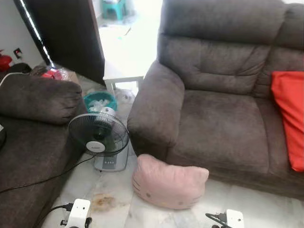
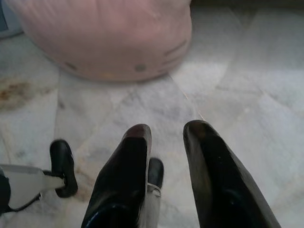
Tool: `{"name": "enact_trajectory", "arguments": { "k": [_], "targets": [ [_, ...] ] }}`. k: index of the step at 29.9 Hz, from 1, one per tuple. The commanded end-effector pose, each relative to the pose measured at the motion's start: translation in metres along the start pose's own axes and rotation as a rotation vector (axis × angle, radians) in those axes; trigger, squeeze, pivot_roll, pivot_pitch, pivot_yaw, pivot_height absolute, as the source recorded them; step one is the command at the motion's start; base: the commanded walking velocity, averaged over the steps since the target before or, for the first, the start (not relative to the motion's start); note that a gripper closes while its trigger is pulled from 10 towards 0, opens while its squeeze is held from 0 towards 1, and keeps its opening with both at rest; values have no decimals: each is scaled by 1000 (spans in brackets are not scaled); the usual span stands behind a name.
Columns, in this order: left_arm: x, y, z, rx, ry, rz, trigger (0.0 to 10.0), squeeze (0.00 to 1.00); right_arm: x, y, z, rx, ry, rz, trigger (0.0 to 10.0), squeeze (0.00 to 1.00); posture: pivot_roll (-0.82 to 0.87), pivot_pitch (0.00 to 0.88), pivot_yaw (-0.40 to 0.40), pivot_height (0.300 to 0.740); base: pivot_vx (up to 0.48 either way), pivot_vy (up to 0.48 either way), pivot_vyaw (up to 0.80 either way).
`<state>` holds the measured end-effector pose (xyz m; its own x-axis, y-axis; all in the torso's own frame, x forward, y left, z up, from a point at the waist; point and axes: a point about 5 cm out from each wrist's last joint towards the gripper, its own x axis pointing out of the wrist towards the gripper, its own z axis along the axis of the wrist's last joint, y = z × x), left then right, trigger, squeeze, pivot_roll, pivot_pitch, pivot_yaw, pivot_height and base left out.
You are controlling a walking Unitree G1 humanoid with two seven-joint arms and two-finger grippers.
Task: Move the pillow to the sofa from floor
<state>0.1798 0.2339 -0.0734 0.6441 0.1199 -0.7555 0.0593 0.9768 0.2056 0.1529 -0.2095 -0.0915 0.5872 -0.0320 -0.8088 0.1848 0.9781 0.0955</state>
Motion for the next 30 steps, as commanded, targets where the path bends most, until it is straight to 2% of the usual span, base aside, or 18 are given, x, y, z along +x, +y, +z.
{"name": "enact_trajectory", "arguments": {
  "k": [1,11,30],
  "targets": [
    [1,-4,3,-5,-6,-10,10000,0,-3,-7,-9,11,25,-20,10000,0,92,40,-19,740,311,0,0],
    [1,-4,3,-2,-5,-13,10000,0,-3,-7,-9,18,28,-22,10000,0,92,42,-19,740,306,0,0],
    [1,-3,6,-8,-44,11,10000,0,-3,-8,-9,17,26,-22,10000,0,92,47,-22,740,0,0,0]
  ]
}}
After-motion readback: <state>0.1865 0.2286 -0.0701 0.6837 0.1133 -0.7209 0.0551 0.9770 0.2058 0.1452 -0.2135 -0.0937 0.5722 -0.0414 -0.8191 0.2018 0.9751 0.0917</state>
